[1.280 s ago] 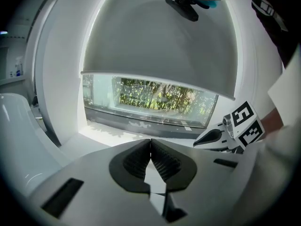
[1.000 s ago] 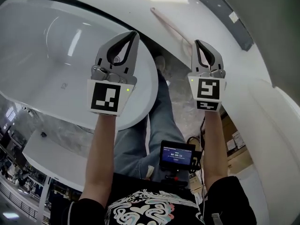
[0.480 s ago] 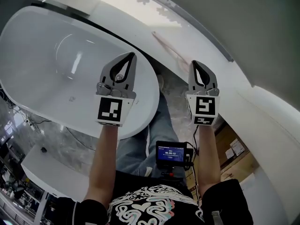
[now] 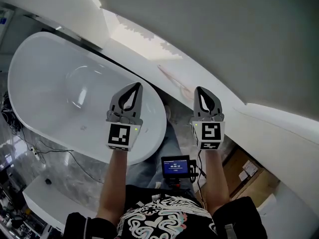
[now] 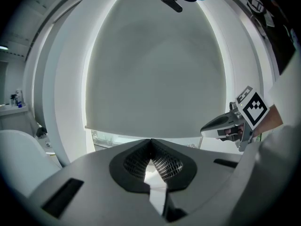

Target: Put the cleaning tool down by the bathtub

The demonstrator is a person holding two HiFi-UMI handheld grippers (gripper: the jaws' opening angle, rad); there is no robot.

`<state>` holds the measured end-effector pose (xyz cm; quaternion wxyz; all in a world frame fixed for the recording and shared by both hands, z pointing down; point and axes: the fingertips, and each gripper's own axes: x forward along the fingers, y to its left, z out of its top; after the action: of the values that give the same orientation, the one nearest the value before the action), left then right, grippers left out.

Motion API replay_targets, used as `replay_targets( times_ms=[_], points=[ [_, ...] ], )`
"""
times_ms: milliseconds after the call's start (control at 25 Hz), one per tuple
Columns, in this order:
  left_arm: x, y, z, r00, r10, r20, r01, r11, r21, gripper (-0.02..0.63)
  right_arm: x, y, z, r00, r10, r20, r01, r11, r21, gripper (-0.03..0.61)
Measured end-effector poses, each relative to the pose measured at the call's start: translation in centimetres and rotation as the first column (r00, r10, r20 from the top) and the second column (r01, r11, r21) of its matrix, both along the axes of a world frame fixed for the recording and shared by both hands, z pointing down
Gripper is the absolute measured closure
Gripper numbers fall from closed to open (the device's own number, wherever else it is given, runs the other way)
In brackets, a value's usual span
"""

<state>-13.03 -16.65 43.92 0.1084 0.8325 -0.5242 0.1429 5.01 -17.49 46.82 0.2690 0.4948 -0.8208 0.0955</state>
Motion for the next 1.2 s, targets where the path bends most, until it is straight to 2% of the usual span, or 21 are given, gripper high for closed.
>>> replay_targets(
  times_ms=[280, 400, 440, 600, 1200],
  points=[
    [-0.4, 0.4, -4.7, 1.000, -0.003, -0.012, 0.003, 0.999, 0.038, 0.597, 0.3, 0.4, -4.9, 0.998, 0.039, 0.049, -0.042, 0.998, 0.044, 0.551],
    [-0.4, 0.8, -6.4, 0.998, -0.005, -0.058, 0.007, 0.999, 0.043, 0.597, 0.1, 0.8, -6.2, 0.997, 0.043, 0.072, -0.046, 0.998, 0.046, 0.551],
    [-0.4, 1.0, -7.1, 0.998, -0.002, -0.055, 0.005, 0.999, 0.050, 0.597, -0.1, 1.0, -6.8, 0.996, 0.041, 0.084, -0.045, 0.998, 0.049, 0.551],
    [0.1, 1.1, -9.4, 0.999, 0.018, 0.029, -0.020, 0.997, 0.076, 0.597, 0.1, 1.3, -9.4, 0.991, 0.049, 0.121, -0.057, 0.996, 0.064, 0.551],
    [-1.0, 5.0, -17.0, 1.000, -0.020, -0.010, 0.021, 0.987, 0.160, 0.597, -1.1, 4.9, -17.5, 0.991, 0.013, 0.131, -0.033, 0.987, 0.156, 0.551]
  ],
)
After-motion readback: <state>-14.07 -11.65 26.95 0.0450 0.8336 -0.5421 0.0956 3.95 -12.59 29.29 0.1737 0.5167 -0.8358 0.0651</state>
